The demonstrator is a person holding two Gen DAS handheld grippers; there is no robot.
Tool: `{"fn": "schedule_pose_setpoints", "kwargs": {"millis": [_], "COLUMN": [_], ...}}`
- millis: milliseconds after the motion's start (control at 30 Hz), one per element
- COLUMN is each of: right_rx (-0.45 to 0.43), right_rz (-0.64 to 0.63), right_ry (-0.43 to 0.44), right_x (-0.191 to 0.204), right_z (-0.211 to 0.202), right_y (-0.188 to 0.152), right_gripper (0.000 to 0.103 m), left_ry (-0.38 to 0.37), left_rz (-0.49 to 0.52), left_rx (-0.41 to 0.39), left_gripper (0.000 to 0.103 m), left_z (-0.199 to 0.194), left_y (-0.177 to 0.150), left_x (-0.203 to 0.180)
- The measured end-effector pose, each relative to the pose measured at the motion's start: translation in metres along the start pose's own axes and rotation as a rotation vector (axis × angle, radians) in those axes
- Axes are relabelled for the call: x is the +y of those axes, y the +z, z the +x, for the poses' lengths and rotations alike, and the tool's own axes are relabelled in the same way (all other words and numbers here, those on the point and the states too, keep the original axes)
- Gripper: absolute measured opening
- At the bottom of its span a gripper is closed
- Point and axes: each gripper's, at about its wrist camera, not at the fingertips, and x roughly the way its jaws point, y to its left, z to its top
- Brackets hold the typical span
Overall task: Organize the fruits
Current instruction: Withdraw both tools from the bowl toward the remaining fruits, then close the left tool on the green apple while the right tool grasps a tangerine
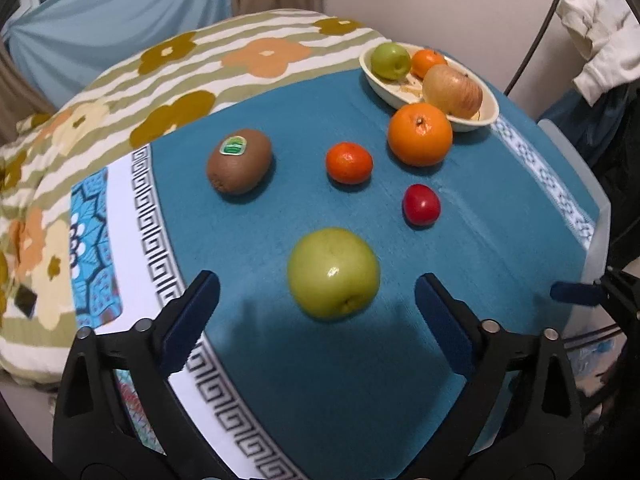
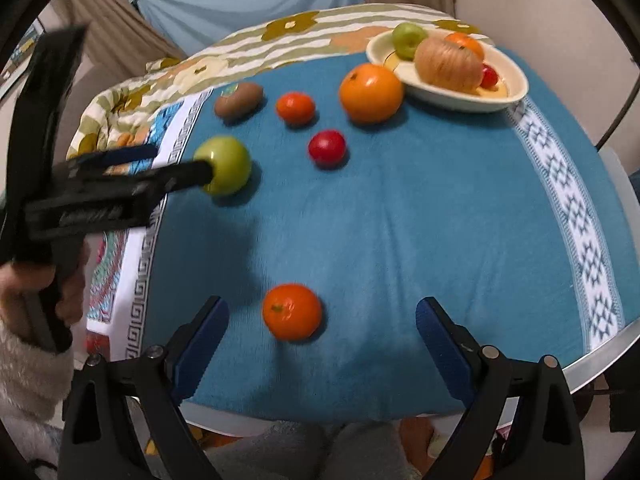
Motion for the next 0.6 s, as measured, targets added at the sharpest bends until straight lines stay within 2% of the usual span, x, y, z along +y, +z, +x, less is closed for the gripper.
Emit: {"fn": "schedule_pose_setpoints", "kwargs": {"millis": [100,200,233,267,367,600], "right_rx": [0.009,0.014,0.016,0.018,0.017,0.01], "right_rz": [0.005,0.014,0.008,0.003,-0.003,-0.034], "right_ry": [-0.001,0.011,0.007,0.005,0.015,-0.001], "right_x": [0.0,-0.003,-0.003,-0.002,-0.005,0.0], "right_z": [0.008,0.013,0.014,0.015,0.016,0.015], "right_y": [-0.004,-0.007,-0.007,-0.007,-0.007,-0.008], "right_gripper": [0.093,0.087,0.085,0.084,0.075,0.067], "left_ry": [-0.003,-0.005,-0.005,0.0,-0.003,0.007], "left_rz": [0.008,0.012,0.014,0.015,0.013,0.055], "left_rx": [0.018,0.026,0.03,0.038,0.052,0.055], "left_gripper": [0.092,0.09,0.079,0.074,0.062,0.061], "left_z": [0.014,0.023,0.026,0.029,0.035,0.037], "left_y": [0.0,-0.001,-0.001,0.0,0.0,-0.001], "left_x": [-0.005,-0.008,-0.008,-0.009,-0.007,-0.011]}}
